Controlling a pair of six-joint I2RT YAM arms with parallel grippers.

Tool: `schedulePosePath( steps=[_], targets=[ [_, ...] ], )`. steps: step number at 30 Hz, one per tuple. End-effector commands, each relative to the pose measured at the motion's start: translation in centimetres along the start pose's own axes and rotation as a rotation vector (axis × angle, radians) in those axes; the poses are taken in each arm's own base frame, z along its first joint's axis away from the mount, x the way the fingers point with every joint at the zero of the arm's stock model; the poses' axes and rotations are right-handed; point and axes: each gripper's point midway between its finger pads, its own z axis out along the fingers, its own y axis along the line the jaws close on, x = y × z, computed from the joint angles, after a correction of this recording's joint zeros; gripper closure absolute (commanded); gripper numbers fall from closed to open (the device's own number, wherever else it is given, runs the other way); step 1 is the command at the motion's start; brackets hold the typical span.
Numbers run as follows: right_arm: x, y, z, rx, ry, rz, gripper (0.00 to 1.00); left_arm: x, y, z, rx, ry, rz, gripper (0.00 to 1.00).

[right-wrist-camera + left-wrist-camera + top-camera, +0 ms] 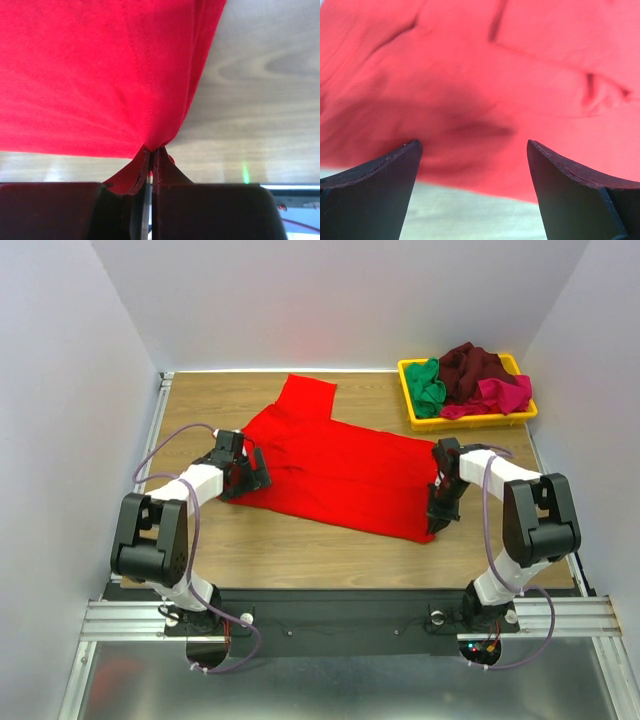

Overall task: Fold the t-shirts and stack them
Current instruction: Fold the tshirt

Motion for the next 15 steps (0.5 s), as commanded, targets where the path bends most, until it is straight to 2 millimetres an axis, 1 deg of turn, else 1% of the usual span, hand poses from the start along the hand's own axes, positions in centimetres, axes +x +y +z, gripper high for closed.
schedulePosePath(
  steps=[1,3,4,5,6,8,10,11,12,13,14,15],
  targets=[
    [1.9,-0.1,-1.3,-0.016,0.04,-0.021,1.0,1.5,1.6,-2.0,-0.059,0.018,-0.046,0.01],
    [2.5,0.0,-1.3,-0.014,0.053,-0.03,1.0,1.9,1.8,-2.4,-0.066,0.032,-0.047,0.01],
    [3.0,0.1,-1.3,-0.02,0.062,-0.037,1.0,1.7,1.7,-2.9,-0.06,0.021,-0.048,0.02],
    [3.6,0.1,-1.3,-0.024,0.076,-0.044,1.0,1.1,2.0,-3.4,-0.084,-0.002,-0.05,0.01],
    [3.8,0.1,-1.3,-0.027,0.077,-0.043,1.0,1.1,2.1,-3.7,-0.086,-0.006,-0.052,0.01],
    [4.2,0.1,-1.4,-0.03,0.076,-0.043,0.98,-0.4,1.5,-4.5,-0.075,-0.044,-0.056,0.01],
    [3.8,0.2,-1.9,-0.033,0.05,-0.041,0.8,-1.9,0.7,-5.3,-0.056,-0.083,-0.068,0.01],
    [3.5,0.3,-2.4,-0.033,0.032,-0.043,0.59,-3.5,-0.3,-5.7,-0.03,-0.118,-0.079,0.01],
    [3.1,0.4,-2.7,-0.037,0.017,-0.043,0.52,-4.2,-0.7,-5.7,-0.019,-0.128,-0.083,0.01],
    [2.7,0.6,-3.1,-0.039,0.003,-0.045,0.47,-5.0,-1.2,-5.6,-0.005,-0.137,-0.088,0.01],
    [1.8,1.1,-3.9,-0.049,-0.028,-0.046,0.44,-6.5,-2.3,-5.9,0.024,-0.161,-0.089,0.02],
    [1.2,1.3,-4.4,-0.047,-0.048,-0.045,0.4,-6.8,-2.4,-5.0,0.017,-0.148,-0.092,0.02]
  ],
)
